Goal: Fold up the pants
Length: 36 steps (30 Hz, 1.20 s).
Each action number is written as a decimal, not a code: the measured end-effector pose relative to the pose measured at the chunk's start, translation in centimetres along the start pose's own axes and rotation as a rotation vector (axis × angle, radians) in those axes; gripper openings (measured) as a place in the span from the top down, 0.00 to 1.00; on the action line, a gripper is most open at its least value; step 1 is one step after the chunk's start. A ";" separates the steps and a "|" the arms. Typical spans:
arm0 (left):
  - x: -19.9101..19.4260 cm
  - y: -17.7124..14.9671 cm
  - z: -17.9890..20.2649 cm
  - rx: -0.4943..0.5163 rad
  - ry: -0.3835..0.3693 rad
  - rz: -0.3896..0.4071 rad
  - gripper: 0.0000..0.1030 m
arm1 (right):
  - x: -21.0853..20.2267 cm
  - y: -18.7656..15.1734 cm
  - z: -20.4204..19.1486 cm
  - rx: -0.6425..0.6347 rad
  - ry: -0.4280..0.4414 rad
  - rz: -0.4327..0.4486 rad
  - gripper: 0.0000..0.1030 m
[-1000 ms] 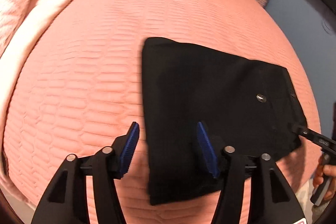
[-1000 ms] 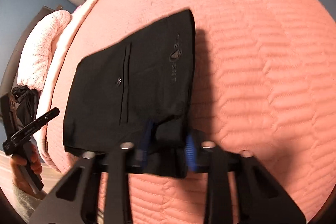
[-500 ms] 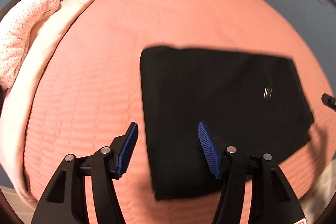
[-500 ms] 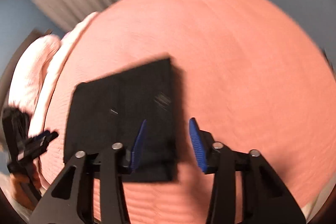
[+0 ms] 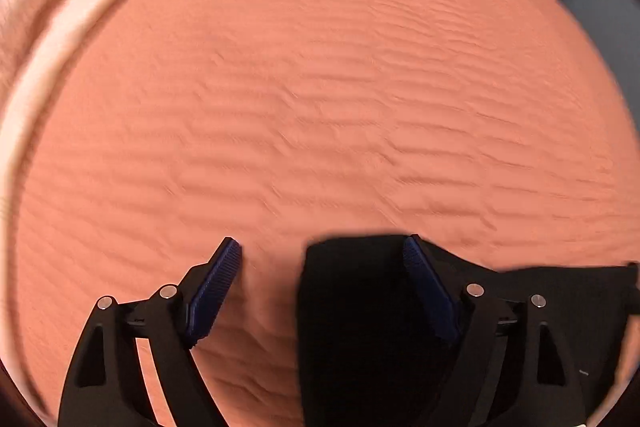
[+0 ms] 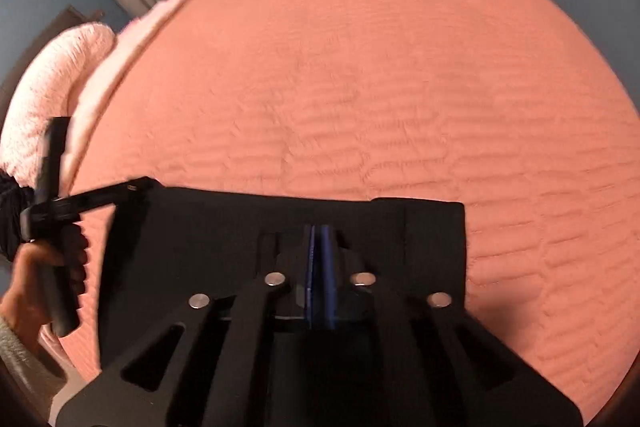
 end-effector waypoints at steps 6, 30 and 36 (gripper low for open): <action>-3.2 -0.2 -1.9 -0.110 0.031 0.034 0.33 | -1.9 -4.9 4.9 -0.017 -0.105 -0.038 0.98; -12.9 -22.5 7.8 0.058 0.026 0.076 0.24 | -12.6 -19.1 0.1 -0.109 0.104 -0.069 0.94; -11.2 -21.8 7.6 0.061 0.075 0.039 0.16 | -9.5 -23.3 3.5 -0.035 0.045 -0.199 1.00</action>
Point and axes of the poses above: each gripper's, at about its wrist camera, not at the fingertips, and x roughly the way its jaws point, z to its right, y to its top, the point moved 8 cm from there along x, roughly the way its jaws point, and after that the axes turned 8 degrees about x, right-handed, at the moved point
